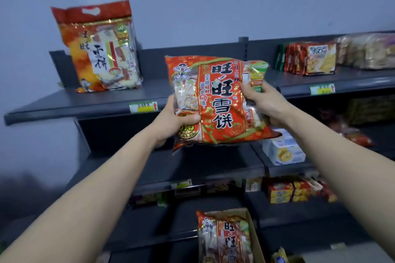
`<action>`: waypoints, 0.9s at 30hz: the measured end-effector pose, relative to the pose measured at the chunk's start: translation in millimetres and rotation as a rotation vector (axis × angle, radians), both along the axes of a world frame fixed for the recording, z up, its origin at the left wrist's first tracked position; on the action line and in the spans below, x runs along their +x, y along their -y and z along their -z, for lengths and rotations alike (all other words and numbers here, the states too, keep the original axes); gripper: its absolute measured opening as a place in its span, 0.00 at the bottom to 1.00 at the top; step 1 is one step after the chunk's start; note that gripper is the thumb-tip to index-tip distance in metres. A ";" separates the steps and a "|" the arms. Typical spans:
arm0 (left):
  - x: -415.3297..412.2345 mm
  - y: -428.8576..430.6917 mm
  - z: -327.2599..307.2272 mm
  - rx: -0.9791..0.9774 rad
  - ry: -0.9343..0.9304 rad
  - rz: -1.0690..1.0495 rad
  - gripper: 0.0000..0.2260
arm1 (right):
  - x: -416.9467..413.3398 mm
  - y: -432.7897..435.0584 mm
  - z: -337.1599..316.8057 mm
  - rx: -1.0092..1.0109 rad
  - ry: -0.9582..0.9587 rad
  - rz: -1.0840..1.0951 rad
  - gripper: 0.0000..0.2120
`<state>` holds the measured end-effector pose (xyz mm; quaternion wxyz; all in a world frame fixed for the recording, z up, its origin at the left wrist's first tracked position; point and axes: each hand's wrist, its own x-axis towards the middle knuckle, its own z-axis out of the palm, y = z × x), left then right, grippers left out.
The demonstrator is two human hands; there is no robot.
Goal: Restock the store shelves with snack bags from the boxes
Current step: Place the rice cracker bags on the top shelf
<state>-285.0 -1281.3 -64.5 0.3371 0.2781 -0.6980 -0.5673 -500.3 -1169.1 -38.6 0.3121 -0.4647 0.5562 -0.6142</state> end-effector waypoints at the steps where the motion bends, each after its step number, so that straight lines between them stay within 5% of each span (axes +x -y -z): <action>1: 2.3 3.3 -11.7 -0.015 -0.028 -0.019 0.34 | 4.1 6.5 -15.4 -0.019 -0.066 0.017 0.12; 4: 10.1 18.3 -47.7 -0.074 -0.083 -0.084 0.30 | 13.7 28.7 -53.9 -0.081 -0.246 0.039 0.22; 7: 17.8 44.1 -80.5 -0.137 -0.069 -0.122 0.35 | 17.9 55.9 -83.4 -0.140 -0.266 -0.077 0.12; 12: 23.0 105.9 -106.9 -0.123 -0.051 -0.123 0.42 | 15.3 123.8 -107.0 -0.095 -0.229 -0.181 0.39; 19: 7.5 199.0 -110.5 -0.159 -0.088 -0.226 0.47 | 19.3 230.8 -113.4 -0.152 -0.221 -0.088 0.22; 25: -10.3 272.2 -100.9 -0.224 0.007 -0.290 0.46 | 1.7 312.6 -91.5 -0.081 -0.237 -0.030 0.24; 27: -16.2 291.3 -88.5 -0.174 0.017 -0.281 0.45 | -6.4 335.5 -74.8 0.035 -0.257 -0.018 0.38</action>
